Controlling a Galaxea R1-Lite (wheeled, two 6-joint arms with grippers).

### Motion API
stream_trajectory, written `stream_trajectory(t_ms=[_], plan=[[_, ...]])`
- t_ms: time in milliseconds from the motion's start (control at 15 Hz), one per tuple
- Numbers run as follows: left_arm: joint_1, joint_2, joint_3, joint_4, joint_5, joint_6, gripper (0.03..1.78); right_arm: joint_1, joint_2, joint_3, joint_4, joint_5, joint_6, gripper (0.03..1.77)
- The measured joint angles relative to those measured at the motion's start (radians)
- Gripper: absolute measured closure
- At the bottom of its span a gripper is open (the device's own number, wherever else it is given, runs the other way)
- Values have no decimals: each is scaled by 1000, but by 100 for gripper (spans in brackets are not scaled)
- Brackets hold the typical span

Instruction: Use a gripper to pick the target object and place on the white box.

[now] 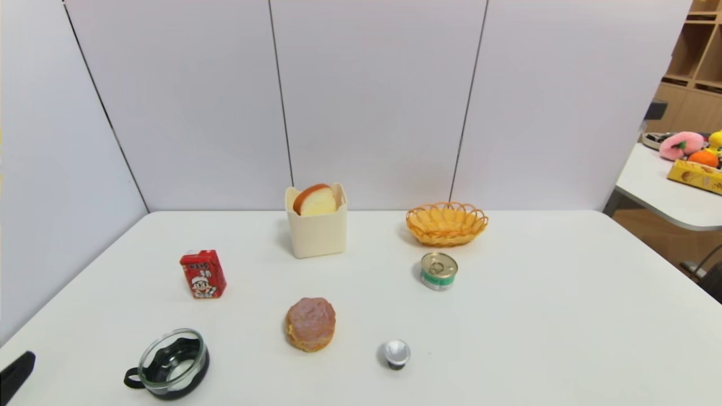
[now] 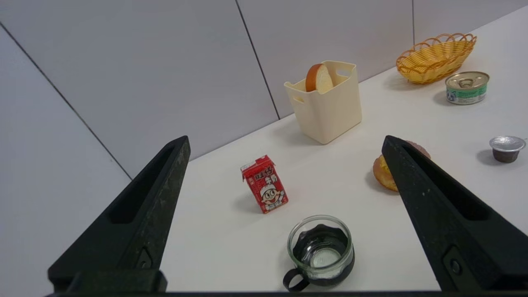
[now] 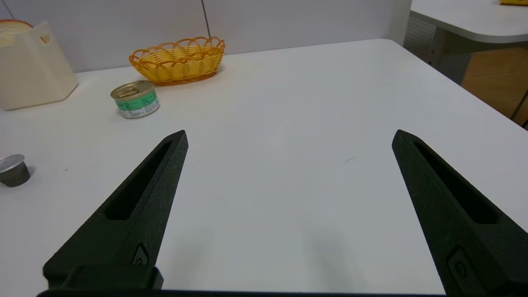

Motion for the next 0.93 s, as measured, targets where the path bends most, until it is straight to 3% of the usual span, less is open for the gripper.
stream_trajectory(t_ms=[400, 667, 933], plan=[[164, -133, 157, -26, -12, -20, 12, 0, 0, 0, 0, 0, -1, 9], [194, -293, 309, 36, -11, -62, 12, 0, 0, 0, 0, 0, -1, 9], [198, -380, 371, 148, 58, -144, 12, 0, 0, 0, 0, 0, 0, 9]])
